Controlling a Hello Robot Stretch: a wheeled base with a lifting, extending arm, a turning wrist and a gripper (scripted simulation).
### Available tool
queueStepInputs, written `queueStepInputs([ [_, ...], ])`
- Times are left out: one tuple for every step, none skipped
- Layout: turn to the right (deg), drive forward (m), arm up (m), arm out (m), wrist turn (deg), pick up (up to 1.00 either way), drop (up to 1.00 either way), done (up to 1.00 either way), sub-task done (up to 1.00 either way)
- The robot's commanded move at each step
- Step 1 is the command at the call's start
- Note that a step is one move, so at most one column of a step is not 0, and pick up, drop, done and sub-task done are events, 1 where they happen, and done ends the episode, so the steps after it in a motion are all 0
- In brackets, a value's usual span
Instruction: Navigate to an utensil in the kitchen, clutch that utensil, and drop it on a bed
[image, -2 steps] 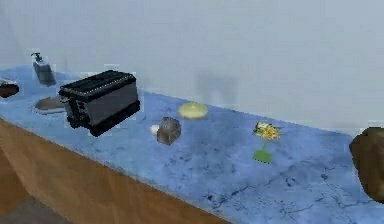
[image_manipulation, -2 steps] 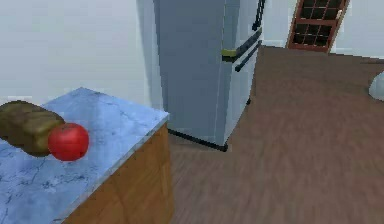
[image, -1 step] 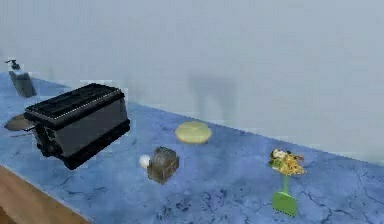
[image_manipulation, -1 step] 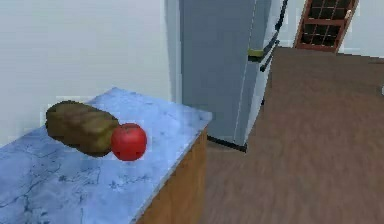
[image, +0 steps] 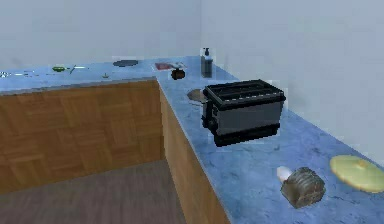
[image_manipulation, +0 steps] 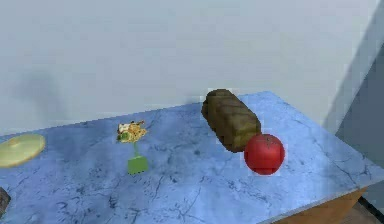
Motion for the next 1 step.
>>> queueStepInputs([
  [-12.0,0.00,0.00,0.00,0.0,0.00,0.00,0.00,0.00],
])
